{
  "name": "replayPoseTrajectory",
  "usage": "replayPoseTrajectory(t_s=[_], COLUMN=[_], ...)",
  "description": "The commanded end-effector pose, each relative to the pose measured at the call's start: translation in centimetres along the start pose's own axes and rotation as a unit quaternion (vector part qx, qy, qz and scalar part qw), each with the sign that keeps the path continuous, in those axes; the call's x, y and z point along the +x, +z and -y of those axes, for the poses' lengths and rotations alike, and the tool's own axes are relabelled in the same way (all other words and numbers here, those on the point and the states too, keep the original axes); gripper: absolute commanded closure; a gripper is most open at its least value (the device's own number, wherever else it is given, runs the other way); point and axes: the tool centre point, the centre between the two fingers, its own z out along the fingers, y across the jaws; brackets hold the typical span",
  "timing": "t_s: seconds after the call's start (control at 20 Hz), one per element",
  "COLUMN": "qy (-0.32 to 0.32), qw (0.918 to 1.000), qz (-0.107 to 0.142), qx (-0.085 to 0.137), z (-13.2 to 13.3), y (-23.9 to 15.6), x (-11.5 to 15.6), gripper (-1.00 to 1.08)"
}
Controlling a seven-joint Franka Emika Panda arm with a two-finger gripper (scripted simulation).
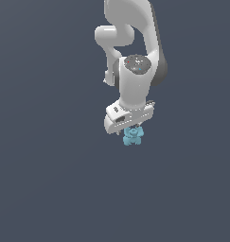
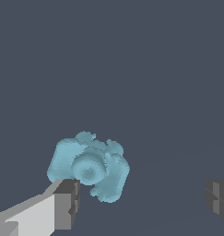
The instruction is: Pick up the object and move it to a goal position.
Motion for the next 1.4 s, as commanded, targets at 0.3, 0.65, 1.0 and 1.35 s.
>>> replayPoseTrajectory(t_s=[0.3, 0.65, 1.0, 1.35], qy=[-0.125, -0.226, -0.326, -0.422], qw=[0.9921, 0.974, 0.9454, 0.9066], qz=[0.002, 0.004, 0.005, 0.006], qx=[-0.001, -0.002, -0.001, -0.001], z=[0.9, 1.7, 2.5, 3.3], y=[1.1, 1.9, 2.7, 3.5], x=[-0.4, -0.6, -0.9, -1.2], gripper=[-0.92, -0.92, -0.92, -0.92])
